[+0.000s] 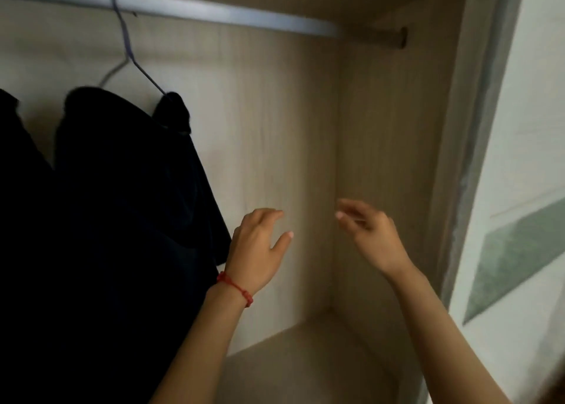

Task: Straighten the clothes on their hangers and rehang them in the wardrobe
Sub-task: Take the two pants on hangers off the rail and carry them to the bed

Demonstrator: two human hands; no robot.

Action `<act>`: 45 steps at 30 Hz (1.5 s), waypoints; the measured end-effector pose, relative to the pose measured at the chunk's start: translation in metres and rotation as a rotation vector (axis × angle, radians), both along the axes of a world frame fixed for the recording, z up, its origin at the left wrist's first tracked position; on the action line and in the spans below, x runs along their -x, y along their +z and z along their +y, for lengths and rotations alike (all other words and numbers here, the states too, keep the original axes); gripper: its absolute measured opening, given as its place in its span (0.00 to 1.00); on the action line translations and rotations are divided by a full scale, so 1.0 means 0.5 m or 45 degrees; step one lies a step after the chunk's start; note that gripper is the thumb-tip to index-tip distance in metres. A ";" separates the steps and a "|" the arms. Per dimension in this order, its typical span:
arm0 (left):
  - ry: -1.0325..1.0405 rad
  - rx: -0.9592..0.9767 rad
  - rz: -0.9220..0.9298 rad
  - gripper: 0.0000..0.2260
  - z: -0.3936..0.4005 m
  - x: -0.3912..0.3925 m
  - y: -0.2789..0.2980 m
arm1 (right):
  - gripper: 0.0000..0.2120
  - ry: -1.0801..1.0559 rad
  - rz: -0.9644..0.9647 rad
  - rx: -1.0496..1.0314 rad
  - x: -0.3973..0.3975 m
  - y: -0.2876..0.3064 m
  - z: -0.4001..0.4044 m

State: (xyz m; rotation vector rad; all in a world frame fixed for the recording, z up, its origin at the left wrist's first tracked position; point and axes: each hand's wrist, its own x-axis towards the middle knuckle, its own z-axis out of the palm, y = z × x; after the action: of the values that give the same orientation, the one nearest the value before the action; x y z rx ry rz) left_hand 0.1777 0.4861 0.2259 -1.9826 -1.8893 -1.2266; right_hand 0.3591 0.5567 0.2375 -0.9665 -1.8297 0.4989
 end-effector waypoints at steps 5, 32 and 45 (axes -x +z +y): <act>0.232 -0.258 0.144 0.22 -0.021 0.021 0.119 | 0.13 0.226 0.170 -0.158 0.075 0.125 0.040; 1.563 -0.116 -0.081 0.20 -0.300 0.318 0.420 | 0.24 0.964 -0.031 0.096 0.517 0.367 -0.081; 1.248 -0.035 -0.736 0.05 -0.276 0.374 0.471 | 0.10 1.035 -0.062 0.114 0.554 0.380 -0.106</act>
State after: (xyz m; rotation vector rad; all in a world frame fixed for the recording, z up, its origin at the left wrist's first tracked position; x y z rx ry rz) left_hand -0.0091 0.3483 0.4616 -0.4512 -2.5306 -1.4891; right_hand 0.0821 0.5038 0.4276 -0.2441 -2.2211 1.0549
